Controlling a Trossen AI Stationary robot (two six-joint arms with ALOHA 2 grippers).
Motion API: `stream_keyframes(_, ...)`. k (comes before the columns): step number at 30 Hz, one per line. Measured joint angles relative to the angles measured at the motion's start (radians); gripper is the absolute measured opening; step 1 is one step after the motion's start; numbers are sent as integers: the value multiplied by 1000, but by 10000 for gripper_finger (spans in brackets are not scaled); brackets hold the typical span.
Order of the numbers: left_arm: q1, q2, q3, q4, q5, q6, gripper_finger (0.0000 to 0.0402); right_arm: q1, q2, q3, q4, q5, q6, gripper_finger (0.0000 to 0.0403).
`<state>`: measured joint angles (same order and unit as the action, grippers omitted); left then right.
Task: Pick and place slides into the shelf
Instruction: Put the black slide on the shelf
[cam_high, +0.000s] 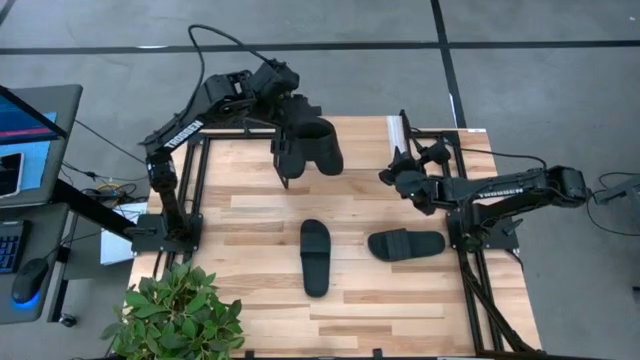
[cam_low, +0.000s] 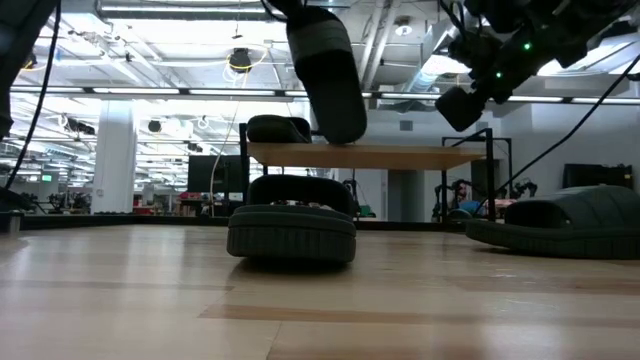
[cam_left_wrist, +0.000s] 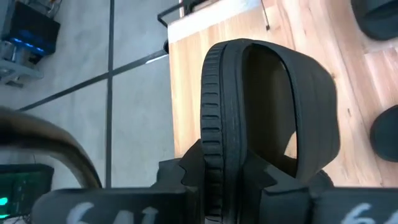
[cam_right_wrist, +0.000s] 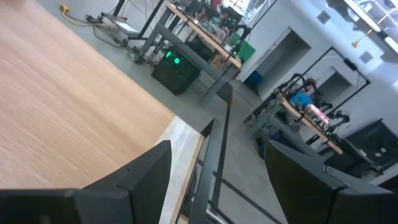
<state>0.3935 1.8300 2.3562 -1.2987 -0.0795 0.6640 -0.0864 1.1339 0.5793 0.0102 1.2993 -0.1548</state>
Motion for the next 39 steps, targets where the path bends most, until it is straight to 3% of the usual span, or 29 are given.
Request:
stream_keyframes(4,-1,-11,0,-8,57,-1,30,-16,0,0,-12,-20,24,249)
stream_keyframes(12,-2,-17,0,-131,67,13,30,-21,0,0,-12,-20,23,249)
stream_keyframes(39,-2,-13,0,-74,74,70,30,-21,0,0,-11,-20,24,249)
